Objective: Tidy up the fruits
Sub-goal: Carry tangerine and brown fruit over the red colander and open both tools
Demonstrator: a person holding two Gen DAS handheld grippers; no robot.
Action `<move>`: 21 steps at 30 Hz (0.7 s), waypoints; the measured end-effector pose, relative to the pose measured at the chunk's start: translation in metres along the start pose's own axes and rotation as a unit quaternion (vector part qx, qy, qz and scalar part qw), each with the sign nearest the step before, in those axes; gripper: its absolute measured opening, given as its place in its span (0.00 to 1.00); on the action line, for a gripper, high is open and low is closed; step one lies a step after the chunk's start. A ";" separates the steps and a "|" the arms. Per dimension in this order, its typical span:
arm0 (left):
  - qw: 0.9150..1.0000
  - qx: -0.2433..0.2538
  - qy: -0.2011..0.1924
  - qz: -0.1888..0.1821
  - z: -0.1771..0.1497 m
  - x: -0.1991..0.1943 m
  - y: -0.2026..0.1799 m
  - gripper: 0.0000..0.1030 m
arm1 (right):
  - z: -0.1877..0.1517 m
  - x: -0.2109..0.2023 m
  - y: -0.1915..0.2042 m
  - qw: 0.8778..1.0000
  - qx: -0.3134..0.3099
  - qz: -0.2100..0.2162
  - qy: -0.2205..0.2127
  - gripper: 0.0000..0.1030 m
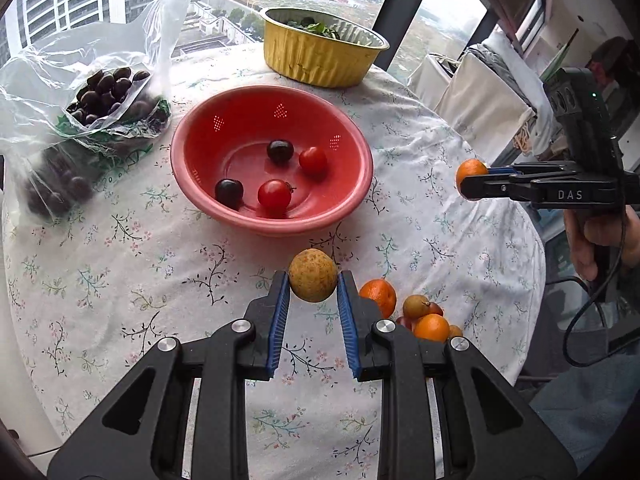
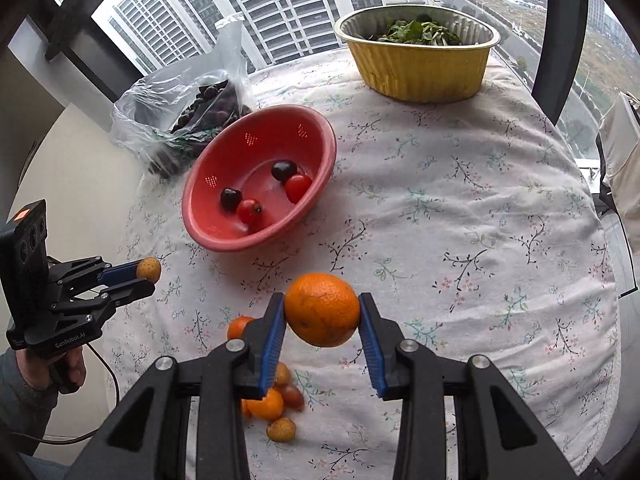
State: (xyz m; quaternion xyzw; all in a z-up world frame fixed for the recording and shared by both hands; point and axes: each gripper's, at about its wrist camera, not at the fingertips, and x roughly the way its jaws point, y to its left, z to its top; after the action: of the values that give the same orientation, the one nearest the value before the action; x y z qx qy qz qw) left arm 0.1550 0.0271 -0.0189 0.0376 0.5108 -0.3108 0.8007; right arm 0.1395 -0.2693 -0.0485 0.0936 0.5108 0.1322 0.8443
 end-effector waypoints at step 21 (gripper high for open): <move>0.999 -0.024 0.029 0.024 0.079 0.092 0.008 0.22 | 0.121 0.117 0.086 0.992 -0.098 0.053 0.054 0.38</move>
State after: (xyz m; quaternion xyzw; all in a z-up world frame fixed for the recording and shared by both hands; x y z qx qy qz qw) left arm 0.2486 -0.0383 -0.0609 0.0396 0.5400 -0.2784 0.7933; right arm 0.2875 -0.1534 -0.0656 0.0299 0.5342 0.2310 0.8126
